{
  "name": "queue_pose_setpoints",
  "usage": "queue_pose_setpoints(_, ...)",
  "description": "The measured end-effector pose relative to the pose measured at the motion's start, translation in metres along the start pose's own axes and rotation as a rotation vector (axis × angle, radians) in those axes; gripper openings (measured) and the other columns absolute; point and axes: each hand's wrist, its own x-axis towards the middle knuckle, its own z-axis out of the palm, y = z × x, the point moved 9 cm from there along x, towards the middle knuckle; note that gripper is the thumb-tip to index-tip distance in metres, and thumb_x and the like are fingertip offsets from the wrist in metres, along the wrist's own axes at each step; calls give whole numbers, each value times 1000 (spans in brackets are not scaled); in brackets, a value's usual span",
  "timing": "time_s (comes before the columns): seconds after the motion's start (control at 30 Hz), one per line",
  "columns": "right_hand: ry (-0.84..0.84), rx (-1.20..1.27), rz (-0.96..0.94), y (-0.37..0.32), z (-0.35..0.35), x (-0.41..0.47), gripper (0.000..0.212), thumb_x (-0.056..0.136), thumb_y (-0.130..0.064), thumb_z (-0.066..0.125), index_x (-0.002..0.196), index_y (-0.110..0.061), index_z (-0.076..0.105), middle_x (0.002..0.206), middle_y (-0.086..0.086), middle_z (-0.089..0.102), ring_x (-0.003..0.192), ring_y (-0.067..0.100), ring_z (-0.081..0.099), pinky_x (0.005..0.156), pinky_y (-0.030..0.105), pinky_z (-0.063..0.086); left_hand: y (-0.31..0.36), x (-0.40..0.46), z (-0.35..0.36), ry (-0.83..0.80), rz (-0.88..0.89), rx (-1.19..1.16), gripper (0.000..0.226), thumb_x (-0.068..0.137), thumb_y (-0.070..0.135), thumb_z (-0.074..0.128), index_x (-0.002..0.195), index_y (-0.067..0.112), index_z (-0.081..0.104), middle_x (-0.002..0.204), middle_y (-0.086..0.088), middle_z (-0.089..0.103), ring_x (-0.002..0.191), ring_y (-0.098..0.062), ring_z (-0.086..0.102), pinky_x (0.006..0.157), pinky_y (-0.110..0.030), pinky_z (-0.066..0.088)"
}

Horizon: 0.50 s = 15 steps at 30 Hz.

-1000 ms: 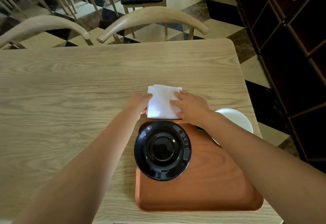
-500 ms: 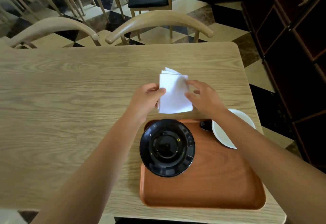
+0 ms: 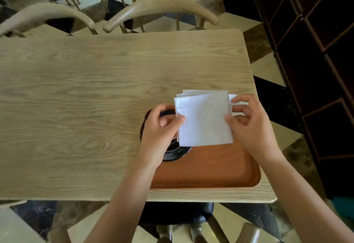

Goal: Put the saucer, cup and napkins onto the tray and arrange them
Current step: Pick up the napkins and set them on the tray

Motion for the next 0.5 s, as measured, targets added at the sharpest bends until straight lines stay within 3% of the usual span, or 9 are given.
queue_pose_setpoints(0.1, 10, -151, -19, 15, -19, -26, 32, 83, -6, 63, 75, -36, 58, 82, -17, 67, 65, -2, 61, 59, 8, 45, -14, -33, 17, -64, 51, 96, 32, 74, 20, 64, 98, 37, 50, 89, 7, 73, 80, -13, 67, 69, -31, 54)
queue_pose_setpoints(0.13, 0, -172, -6, 22, -24, -34, 31, 82, -6, 64, 74, -35, 61, 83, -20, 67, 70, -3, 62, 60, 5, 45, -18, -44, 23, -93, 75, 107, 34, 75, 14, 64, 97, 36, 50, 91, 10, 72, 83, -12, 67, 70, -26, 53)
queue_pose_setpoints(0.2, -47, -188, 44, 38, -30, -48, 33, 82, -6, 65, 78, -38, 64, 86, -25, 67, 80, -6, 62, 64, 5, 49, -29, -59, 31, -113, 118, 196, 36, 78, 1, 63, 95, 32, 54, 89, 16, 68, 85, -2, 63, 72, -13, 49)
queue_pose_setpoints(0.3, -136, -268, 68, 60, -29, -66, 47, 81, -1, 65, 86, -47, 59, 97, -29, 58, 92, -8, 58, 72, 9, 52, -46, -75, 42, -114, 164, 429, 29, 82, 0, 62, 94, 26, 61, 98, 13, 65, 93, 8, 59, 74, -4, 45)
queue_pose_setpoints(0.4, -160, -337, 77, 78, -27, -75, 51, 81, 3, 62, 93, -46, 56, 104, -29, 51, 94, 0, 58, 80, 16, 51, -59, -80, 49, -93, 204, 545, 27, 80, 0, 65, 100, 19, 63, 101, 11, 61, 93, 9, 57, 75, -7, 48)
queue_pose_setpoints(0.5, -168, -432, 91, 95, -24, -77, 46, 80, 3, 61, 107, -34, 60, 110, -17, 51, 93, 9, 57, 83, 19, 49, -67, -81, 58, -81, 252, 655, 33, 76, 5, 70, 106, 14, 61, 104, 9, 58, 98, -3, 55, 84, -23, 50)
